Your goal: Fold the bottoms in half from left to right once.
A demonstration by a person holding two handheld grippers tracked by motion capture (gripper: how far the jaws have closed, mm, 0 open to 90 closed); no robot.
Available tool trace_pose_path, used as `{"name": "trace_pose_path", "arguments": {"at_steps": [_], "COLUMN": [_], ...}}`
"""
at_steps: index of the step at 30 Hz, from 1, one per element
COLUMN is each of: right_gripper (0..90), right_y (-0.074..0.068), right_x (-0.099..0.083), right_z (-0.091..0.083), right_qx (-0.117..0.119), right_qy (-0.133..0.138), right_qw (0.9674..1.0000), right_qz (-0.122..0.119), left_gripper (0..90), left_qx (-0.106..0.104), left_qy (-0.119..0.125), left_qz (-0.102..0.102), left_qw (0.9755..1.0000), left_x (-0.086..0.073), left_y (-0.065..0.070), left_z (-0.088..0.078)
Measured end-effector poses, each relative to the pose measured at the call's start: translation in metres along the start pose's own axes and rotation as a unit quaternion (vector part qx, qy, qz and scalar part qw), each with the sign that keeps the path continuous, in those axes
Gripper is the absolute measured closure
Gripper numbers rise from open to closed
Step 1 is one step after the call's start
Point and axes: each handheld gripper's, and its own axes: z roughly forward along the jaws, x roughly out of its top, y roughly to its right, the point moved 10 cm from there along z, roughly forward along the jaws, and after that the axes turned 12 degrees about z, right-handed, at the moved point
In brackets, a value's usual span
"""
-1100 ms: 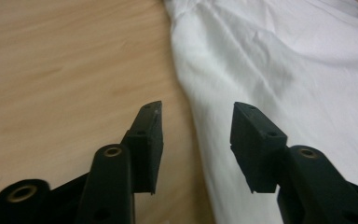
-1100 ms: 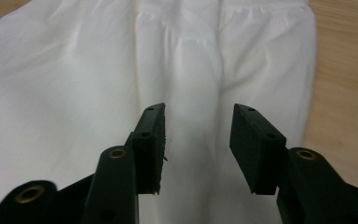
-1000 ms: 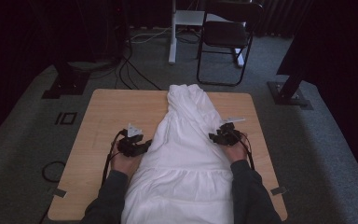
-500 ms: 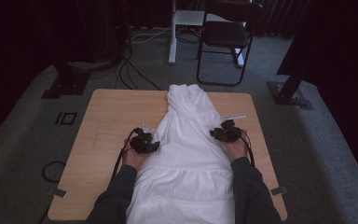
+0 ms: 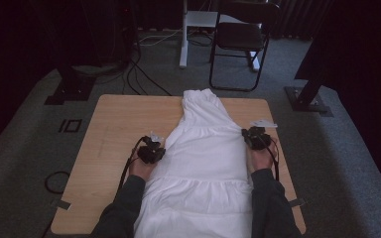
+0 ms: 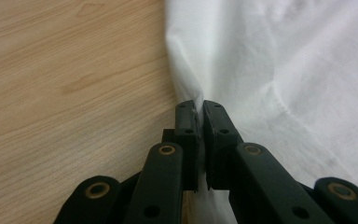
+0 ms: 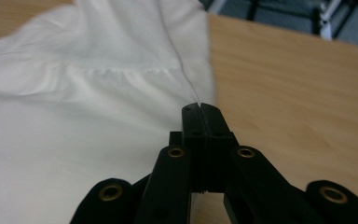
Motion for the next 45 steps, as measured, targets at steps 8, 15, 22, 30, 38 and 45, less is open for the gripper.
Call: {"name": "trace_pose_path", "arguments": {"at_steps": [8, 15, 22, 30, 38, 45], "right_gripper": [89.5, 89.4, 89.3, 87.9, 58.6, 67.9], "right_y": [0.007, -0.006, -0.018, -0.028, -0.033, -0.049], "right_x": [-0.056, -0.071, -0.107, -0.134, -0.074, -0.027], "right_z": [0.034, 0.015, -0.029, -0.065, -0.060, -0.011], "right_qx": [0.011, 0.011, 0.036, 0.057, 0.084, 0.134], "right_qy": [-0.081, -0.108, -0.118, -0.140, -0.064, -0.048], "right_qw": [0.9966, 0.9938, 0.9921, 0.9885, 0.9944, 0.9897], "right_qz": [0.015, -0.025, -0.021, -0.010, 0.007, 0.018], "left_gripper": [87.7, 87.8, 87.1, 75.3, 61.6, 61.6], "left_qx": [0.007, 0.005, -0.013, -0.025, -0.005, -0.015], "left_qy": [-0.004, -0.003, 0.003, -0.005, 0.061, 0.067], "left_qz": [0.011, 0.014, 0.022, 0.043, -0.019, 0.013], "left_qw": [0.9999, 0.9999, 0.9997, 0.9987, 0.9979, 0.9975], "left_x": [-0.003, -0.023, -0.053, -0.070, -0.033, 0.013], "left_y": [0.000, 0.013, 0.042, 0.063, 0.021, 0.019], "left_z": [-0.002, -0.022, -0.052, -0.073, -0.078, -0.057]}}
